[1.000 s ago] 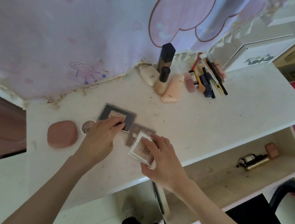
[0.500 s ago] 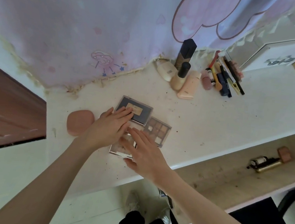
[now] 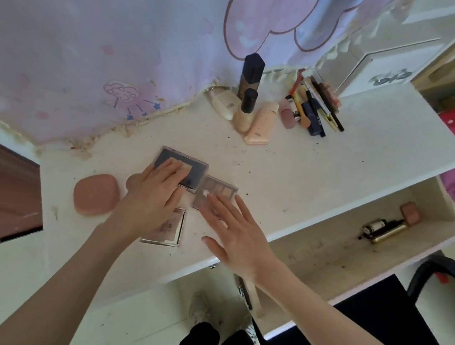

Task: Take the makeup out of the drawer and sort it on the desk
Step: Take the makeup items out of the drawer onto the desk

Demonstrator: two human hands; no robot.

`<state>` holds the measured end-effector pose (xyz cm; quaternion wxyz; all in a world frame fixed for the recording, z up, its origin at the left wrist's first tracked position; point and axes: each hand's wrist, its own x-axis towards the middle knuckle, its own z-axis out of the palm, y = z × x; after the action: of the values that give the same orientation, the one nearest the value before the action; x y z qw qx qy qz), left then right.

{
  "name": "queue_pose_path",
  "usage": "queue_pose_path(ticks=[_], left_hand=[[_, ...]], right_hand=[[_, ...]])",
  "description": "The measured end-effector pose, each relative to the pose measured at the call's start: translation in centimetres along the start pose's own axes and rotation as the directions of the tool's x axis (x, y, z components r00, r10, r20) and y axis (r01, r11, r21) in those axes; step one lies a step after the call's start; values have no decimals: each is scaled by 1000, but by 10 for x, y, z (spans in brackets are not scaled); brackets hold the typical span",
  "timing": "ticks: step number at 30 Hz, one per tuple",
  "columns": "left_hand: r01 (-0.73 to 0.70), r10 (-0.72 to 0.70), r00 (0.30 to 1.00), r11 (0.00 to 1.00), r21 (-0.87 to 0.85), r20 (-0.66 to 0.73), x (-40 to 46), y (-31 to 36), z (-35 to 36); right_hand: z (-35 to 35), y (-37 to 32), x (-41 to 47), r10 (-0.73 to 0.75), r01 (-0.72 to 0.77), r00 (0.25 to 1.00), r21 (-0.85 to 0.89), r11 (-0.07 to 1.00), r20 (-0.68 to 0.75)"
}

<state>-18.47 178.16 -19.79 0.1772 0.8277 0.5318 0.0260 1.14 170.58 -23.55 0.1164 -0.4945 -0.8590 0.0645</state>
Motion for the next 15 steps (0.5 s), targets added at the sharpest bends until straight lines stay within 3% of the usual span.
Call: queue_pose_path(ticks=[3, 11, 15], left_hand=[[-95, 94, 991, 996, 1, -93, 4, 33, 11], [-408, 407, 912, 913, 5, 59, 23, 167, 73], [-470, 473, 868, 881, -53, 153, 32, 236, 111]], right_hand=[[-15, 26, -27, 102, -101, 995, -43, 994, 3], [-50, 104, -130, 470, -458, 881, -145, 877, 59], [-60, 153, -184, 585, -567, 807, -175, 805, 82]])
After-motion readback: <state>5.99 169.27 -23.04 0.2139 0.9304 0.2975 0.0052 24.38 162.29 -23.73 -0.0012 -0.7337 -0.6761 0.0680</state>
